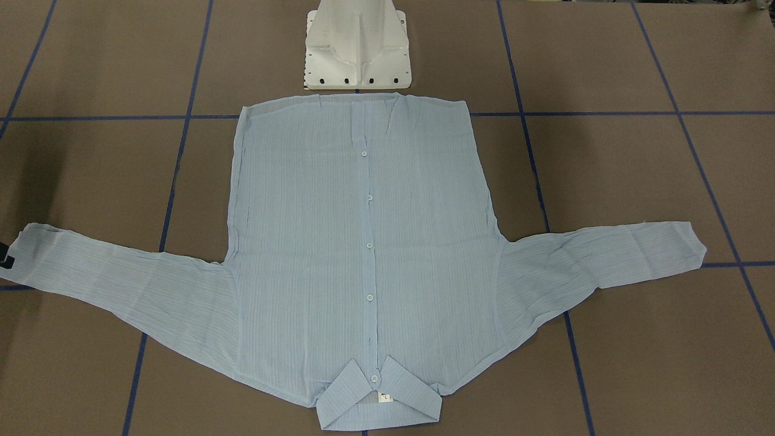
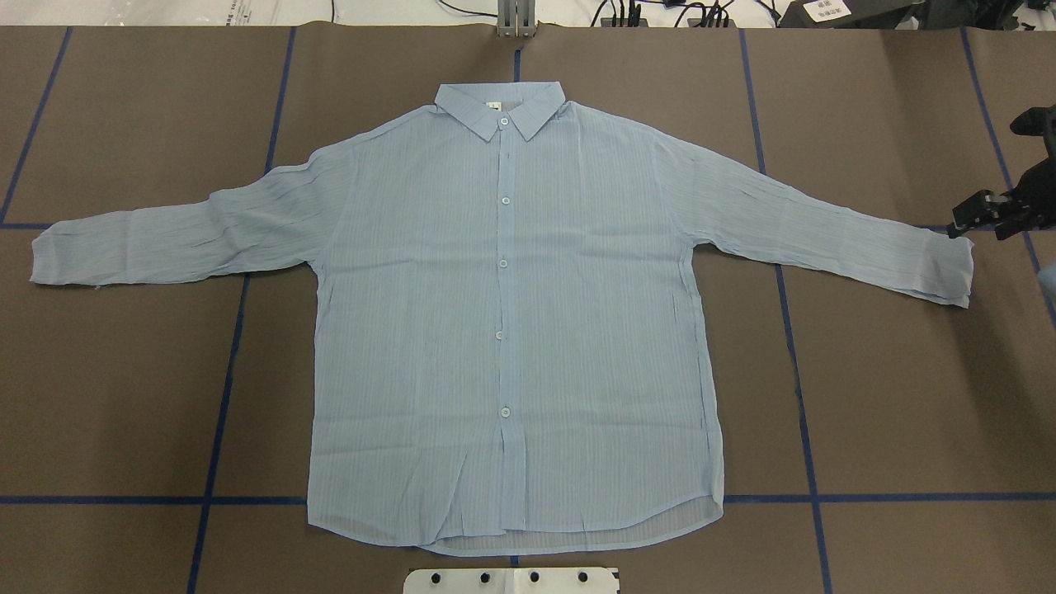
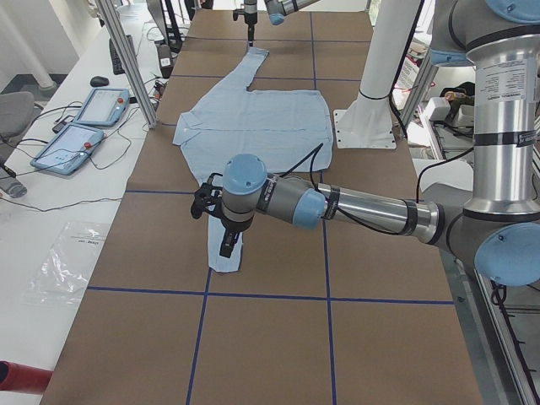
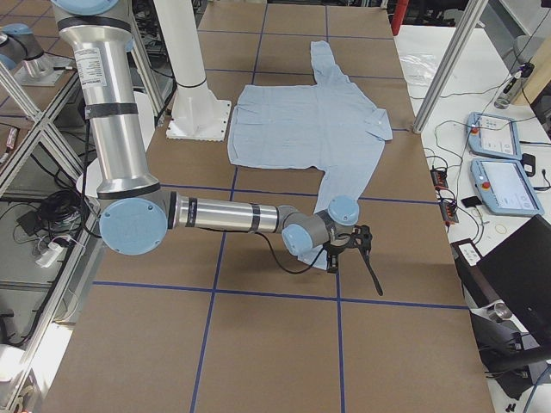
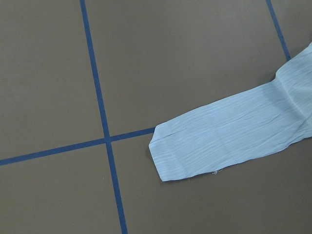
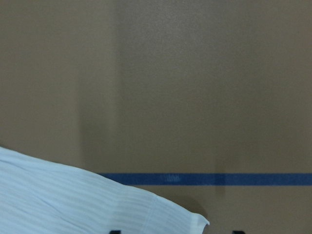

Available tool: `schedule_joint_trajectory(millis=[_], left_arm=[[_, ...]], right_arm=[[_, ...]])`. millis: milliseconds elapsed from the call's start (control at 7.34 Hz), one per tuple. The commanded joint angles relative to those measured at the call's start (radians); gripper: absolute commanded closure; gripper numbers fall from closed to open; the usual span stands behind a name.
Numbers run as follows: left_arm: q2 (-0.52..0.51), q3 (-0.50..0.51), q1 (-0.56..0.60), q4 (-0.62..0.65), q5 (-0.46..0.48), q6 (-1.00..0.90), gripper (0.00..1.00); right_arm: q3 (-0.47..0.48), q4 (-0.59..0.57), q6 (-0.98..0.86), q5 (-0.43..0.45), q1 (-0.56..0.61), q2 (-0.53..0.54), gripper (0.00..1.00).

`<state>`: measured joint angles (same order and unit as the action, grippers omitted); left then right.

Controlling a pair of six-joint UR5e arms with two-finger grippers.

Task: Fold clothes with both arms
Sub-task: 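Lower the right gripper to the sleeve cuff nearest it and grasp it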

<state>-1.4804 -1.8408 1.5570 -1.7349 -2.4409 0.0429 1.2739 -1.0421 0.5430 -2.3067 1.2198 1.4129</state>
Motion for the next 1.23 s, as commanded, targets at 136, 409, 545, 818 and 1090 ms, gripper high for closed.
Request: schedule_joint_trajectory(millis=[136,409,545,818,1090], left_arm=[[-0.001,0.000,0.000,-0.009,-0.001,0.000,0.00],[-0.001,-0.002,0.000,-0.011,-0.001,0.000,0.00],[-0.001,-0.002,0.000,-0.009,-0.003,0.000,0.00],[-0.001,-0.003,0.002,-0.011,0.000,-0.003,0.00],[-0.001,-0.003,0.002,-0.015,0.003,-0.003,0.00]], right_arm=[[-0.063,0.002,0.003,0.001,-0.002,-0.022,0.23],[-0.076,0.002,0.002,0.000,-0.005,-0.022,0.25],[-0.082,0.002,0.000,-0.002,-0.008,-0.022,0.27],[-0.080,0.002,0.002,-0.007,-0.010,-0.023,0.30],[-0.087,0.002,0.000,-0.005,-0.014,-0.023,0.31]])
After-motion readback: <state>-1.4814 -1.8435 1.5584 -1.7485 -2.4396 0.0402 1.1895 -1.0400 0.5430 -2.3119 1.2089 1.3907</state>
